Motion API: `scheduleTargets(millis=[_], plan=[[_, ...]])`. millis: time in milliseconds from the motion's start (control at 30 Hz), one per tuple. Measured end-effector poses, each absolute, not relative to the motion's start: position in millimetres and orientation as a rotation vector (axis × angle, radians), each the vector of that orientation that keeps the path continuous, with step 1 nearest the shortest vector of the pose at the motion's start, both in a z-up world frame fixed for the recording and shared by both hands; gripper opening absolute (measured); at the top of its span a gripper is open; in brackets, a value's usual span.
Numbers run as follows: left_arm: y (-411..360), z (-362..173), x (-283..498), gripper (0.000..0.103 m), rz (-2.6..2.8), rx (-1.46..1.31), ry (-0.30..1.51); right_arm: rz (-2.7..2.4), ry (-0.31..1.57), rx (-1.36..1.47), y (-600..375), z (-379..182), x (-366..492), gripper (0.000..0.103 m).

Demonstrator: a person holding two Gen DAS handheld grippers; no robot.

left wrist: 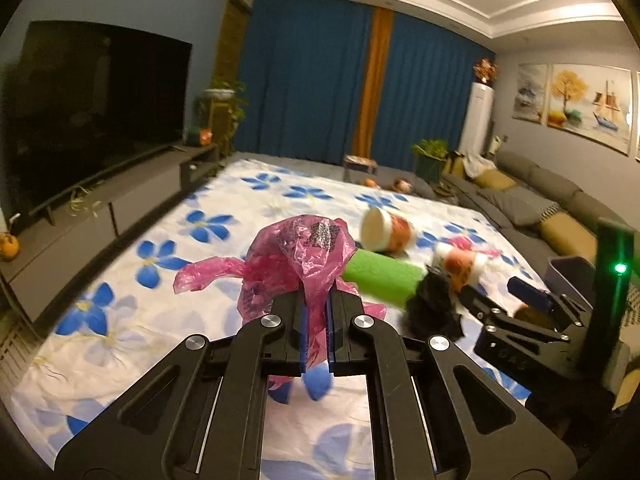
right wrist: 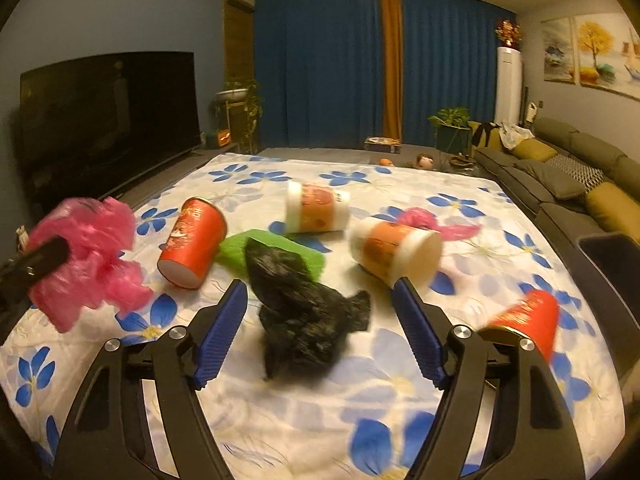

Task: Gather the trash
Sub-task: 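Grasp the pink plastic bag with the left tool while the right tool grasps the black bag, then lift the pink and black bags and carry both over the grey bin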

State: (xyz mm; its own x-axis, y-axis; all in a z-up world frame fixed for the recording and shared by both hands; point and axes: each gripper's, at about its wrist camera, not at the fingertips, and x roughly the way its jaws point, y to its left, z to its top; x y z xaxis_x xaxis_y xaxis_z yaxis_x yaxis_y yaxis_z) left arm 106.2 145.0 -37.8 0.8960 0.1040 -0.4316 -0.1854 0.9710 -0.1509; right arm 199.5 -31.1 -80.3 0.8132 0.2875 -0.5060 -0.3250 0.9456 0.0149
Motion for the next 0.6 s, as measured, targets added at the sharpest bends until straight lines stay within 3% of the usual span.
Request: scheduleTargets(millis=[100, 200, 333, 433, 600], plan=[[151, -37, 108, 0.006, 0.164, -0.193, 0.434, 0.333, 0.539, -0.095, -15, -83, 209, 0.068], [154, -38, 111, 0.006, 0.165, -0.186, 0.441, 0.335, 0.562, -0.109, -5, -90, 220, 0.055], [156, -41, 113, 0.006, 0.159, -0.189, 0.446, 0.337, 0.603, -0.137, 0, -101, 229, 0.021], [154, -41, 113, 0.006, 0.152, -0.188, 0.445, 0.347, 0.606, -0.134, -5, -102, 226, 0.008], [150, -40, 111, 0.006, 0.147, -0.182, 0.442, 0.362, 0.551, -0.099, -26, -85, 207, 0.005]])
